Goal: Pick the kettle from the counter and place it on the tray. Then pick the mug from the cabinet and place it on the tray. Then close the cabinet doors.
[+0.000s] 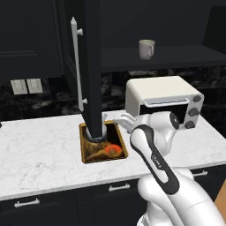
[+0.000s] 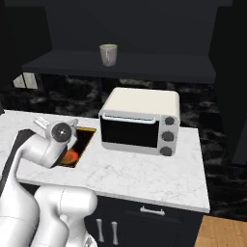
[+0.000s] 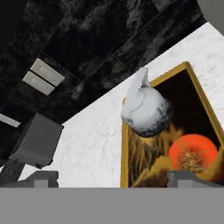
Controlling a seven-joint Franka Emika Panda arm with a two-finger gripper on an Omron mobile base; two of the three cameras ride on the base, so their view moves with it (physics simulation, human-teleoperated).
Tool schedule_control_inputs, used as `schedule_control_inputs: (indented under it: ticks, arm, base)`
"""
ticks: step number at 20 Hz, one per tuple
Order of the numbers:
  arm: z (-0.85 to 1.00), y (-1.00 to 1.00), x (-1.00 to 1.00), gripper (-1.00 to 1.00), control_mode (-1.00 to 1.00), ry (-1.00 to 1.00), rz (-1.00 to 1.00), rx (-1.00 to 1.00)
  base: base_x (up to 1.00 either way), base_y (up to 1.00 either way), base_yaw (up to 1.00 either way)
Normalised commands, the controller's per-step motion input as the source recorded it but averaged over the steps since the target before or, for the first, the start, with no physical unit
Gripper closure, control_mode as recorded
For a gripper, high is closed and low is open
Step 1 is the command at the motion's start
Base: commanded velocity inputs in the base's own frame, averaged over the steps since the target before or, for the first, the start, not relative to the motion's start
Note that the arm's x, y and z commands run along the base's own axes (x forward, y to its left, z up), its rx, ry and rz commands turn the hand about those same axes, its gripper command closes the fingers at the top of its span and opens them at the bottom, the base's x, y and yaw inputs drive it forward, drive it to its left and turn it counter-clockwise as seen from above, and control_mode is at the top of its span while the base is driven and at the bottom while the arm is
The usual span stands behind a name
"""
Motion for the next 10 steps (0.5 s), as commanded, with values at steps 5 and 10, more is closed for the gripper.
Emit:
schedule_control_inputs:
  ticks: [5,10]
  arm:
    - [0.00,-0.49,-0.18,-1.00,-1.00,-0.03,0.05,-0.04]
    - [0.81,-0.40,-0.54,-1.00,-1.00,-0.18,0.03,-0.32]
  base:
    - [0.00,0.00,0.00]
    - [0.00,0.00,0.00]
